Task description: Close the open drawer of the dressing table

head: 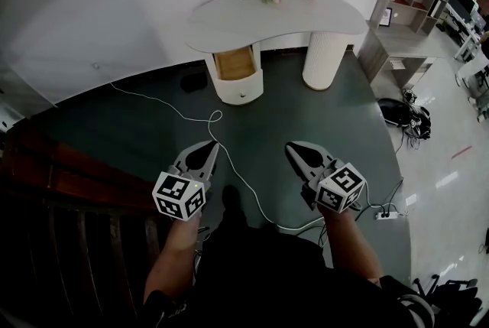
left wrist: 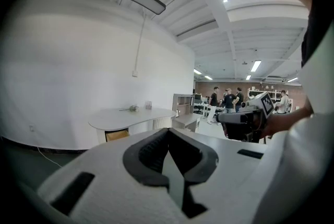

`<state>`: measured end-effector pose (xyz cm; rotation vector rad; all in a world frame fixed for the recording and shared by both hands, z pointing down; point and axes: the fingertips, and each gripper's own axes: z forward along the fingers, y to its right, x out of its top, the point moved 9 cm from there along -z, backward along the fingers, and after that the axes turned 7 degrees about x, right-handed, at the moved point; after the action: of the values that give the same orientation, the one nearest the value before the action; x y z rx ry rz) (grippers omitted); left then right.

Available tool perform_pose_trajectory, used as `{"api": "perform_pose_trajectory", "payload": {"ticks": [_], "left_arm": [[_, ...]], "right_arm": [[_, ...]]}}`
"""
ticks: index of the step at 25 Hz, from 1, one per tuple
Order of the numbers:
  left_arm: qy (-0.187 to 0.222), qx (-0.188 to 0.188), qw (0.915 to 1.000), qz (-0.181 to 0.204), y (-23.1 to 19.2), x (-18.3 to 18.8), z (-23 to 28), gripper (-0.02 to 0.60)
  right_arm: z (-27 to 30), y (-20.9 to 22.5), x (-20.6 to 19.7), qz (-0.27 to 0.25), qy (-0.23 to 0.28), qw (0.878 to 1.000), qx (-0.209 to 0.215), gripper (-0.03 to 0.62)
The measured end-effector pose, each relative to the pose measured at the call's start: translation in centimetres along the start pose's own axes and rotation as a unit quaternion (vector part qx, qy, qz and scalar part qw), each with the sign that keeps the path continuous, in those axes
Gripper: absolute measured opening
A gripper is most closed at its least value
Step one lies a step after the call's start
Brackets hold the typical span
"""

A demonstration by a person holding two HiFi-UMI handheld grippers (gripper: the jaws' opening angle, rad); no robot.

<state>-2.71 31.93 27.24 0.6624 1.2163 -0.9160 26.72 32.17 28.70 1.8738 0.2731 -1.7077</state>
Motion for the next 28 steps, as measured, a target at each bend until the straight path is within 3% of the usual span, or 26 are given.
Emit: {"api": "perform_pose_trajectory", "payload": {"ticks": [10,22,28], "left_arm": [[-0.009,0.003,0.9988,-0.047,-9.0,-1.9,4.8,0.009],[-0.009,-0.016,0.9990,-0.040,-25.2,0.2,12.9,0.009],[-0.022,-0.027,0.9982,-0.048,-29.2,0.1,16.2,0.009]], "right_arm": [[9.4,4.1,-0.8,0.026,-0.048,0.999,0.003,0.005],[26.5,11.4,0.4,0.032,-0.094,0.995,-0.011,0.006],[29.9,14.4,0.6,0.044,-0.096,0.994,-0.032,0.006]]}}
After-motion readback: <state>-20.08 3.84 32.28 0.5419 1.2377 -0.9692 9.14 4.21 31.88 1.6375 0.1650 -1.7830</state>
